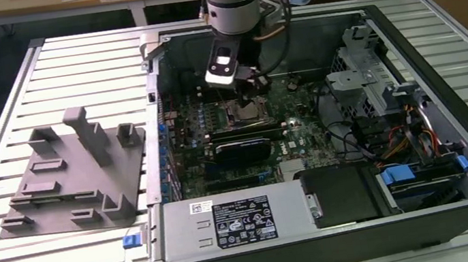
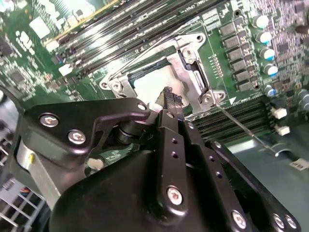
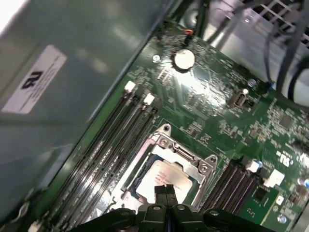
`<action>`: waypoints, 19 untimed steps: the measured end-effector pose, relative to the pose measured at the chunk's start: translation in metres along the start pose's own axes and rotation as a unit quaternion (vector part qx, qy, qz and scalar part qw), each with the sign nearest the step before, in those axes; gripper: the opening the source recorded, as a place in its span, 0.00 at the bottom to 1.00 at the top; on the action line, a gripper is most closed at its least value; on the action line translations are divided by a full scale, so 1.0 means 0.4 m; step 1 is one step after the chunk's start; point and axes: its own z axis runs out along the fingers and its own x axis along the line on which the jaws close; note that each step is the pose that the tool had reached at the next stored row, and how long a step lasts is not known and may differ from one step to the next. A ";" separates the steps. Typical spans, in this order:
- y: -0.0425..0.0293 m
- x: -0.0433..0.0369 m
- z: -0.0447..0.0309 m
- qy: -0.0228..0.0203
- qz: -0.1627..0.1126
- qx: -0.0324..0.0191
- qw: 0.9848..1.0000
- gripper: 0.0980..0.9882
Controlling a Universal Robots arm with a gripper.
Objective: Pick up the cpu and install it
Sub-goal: 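Close the cpu cover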
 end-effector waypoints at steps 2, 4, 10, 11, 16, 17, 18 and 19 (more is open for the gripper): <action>0.000 0.000 0.000 0.000 -0.017 -0.001 1.000 0.01; 0.000 0.000 0.000 0.001 -0.035 -0.001 0.999 0.01; -0.002 0.001 0.000 0.001 -0.081 -0.003 0.997 0.01; -0.002 0.002 0.000 0.001 -0.089 -0.003 0.996 0.01; -0.008 0.005 0.000 -0.001 -0.151 -0.003 0.989 0.01; -0.009 0.006 0.000 -0.001 -0.158 -0.003 0.987 0.01; -0.009 0.006 0.000 -0.001 -0.164 -0.003 0.986 0.01; -0.010 0.007 0.000 0.000 -0.170 -0.004 0.985 0.01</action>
